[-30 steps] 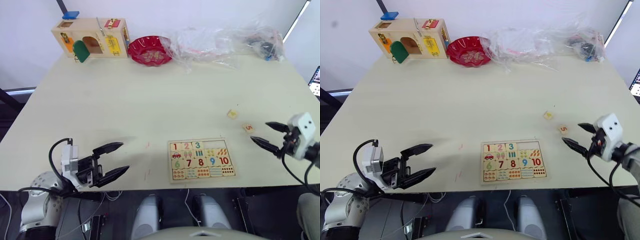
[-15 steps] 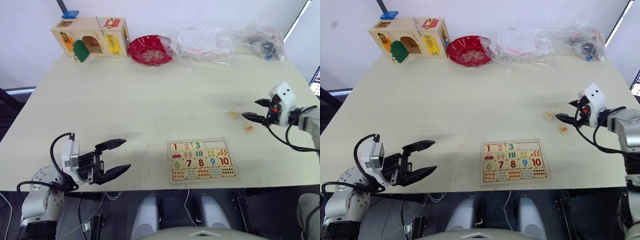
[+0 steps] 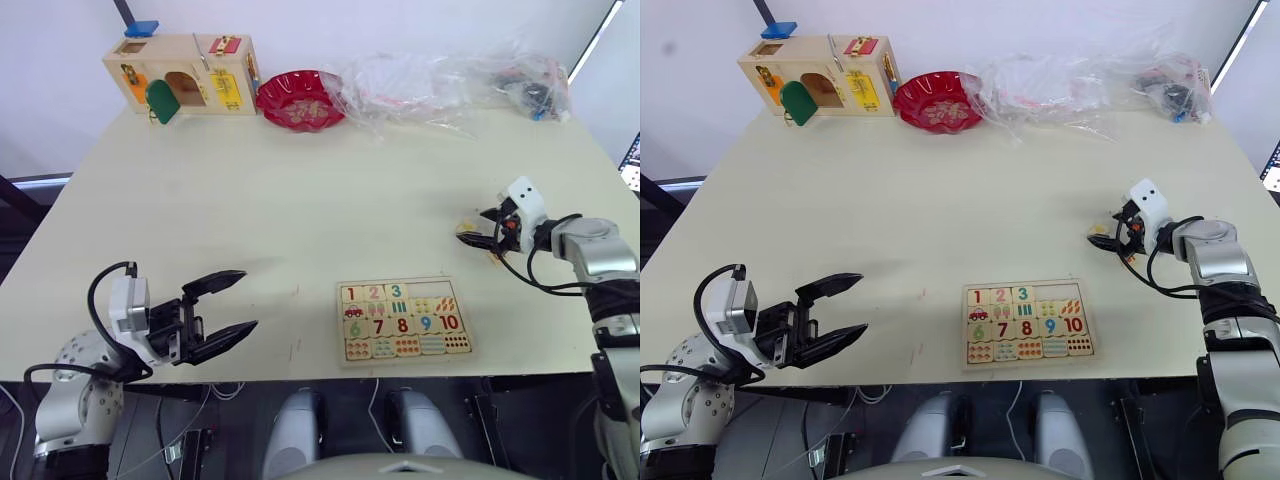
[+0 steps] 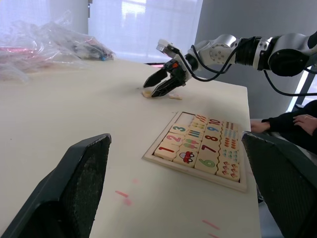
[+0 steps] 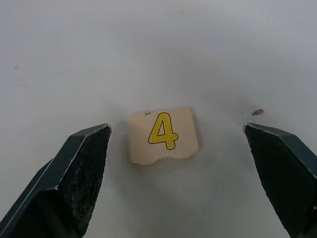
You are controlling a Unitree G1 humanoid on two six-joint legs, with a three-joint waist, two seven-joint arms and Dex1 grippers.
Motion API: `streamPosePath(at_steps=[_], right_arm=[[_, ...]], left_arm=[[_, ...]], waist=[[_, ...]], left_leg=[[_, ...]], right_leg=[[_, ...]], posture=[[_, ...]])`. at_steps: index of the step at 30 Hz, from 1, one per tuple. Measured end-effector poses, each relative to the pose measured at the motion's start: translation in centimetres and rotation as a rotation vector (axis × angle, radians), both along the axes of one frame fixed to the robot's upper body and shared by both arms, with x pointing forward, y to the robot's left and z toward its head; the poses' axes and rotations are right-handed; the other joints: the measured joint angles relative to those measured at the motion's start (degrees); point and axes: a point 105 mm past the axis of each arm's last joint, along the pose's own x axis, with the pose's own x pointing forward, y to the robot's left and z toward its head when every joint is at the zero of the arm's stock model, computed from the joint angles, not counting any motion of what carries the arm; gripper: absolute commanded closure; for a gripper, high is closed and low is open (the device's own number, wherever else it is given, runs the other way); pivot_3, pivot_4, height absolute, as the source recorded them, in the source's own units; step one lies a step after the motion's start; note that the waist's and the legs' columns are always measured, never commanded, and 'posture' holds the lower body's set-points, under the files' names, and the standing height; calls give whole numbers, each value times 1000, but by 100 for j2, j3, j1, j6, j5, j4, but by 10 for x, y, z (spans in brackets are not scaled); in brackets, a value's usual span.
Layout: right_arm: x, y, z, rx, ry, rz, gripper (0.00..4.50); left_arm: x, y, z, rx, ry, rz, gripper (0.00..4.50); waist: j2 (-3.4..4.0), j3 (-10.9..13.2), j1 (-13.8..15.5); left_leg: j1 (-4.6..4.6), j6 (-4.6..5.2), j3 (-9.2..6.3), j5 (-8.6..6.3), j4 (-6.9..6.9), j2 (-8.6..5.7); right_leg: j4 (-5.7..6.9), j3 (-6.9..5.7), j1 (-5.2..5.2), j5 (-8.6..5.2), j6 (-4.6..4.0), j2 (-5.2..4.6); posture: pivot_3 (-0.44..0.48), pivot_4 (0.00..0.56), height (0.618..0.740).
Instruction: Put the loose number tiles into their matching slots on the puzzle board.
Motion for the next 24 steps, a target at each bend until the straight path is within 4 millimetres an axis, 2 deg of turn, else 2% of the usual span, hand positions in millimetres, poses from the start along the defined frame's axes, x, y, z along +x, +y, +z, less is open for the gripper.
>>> streamPosePath(at_steps=[9, 12, 13, 16, 17, 24], right_arm=[[2, 3, -1, 9, 8, 4, 29], [2, 5, -2, 10, 6, 10, 894], [1, 6, -2, 9, 5, 14, 1576], [0, 8, -3, 12, 3, 22, 2803], [0, 9, -3, 13, 0, 28, 3041], [-8, 10, -4, 15, -33, 41, 3041]], left_arm=[[-3, 2, -2, -3, 13, 7, 0], [-4, 2, -1, -5, 6, 1, 0], [-4, 3, 0, -7, 4, -2, 0], [-4, 4, 0, -10, 0, -2, 0], [-3, 4, 1, -12, -4, -1, 0], [-1, 9, 5, -29, -19, 25, 0]], waist=[[0, 0, -7], [0, 0, -7], [0, 0, -7], [0, 0, -8], [0, 0, -7], [0, 0, 0]], left_leg=[[3, 0, 3, 0, 0, 2], [3, 0, 4, 0, 0, 2], [4, 0, 4, 0, 0, 2], [4, 0, 4, 0, 0, 2], [4, 0, 4, 0, 0, 2], [5, 0, 5, 0, -3, 3]], right_leg=[[2, 2, 0, 0, 0, 0], [2, 2, 0, 0, 0, 0], [2, 2, 0, 0, 0, 0], [2, 2, 0, 0, 0, 0], [2, 2, 0, 0, 0, 0], [2, 2, 0, 0, 0, 0]], posture=[[0, 150, 740], [0, 150, 740], [0, 150, 740], [0, 150, 740], [0, 150, 740], [0, 150, 740]])
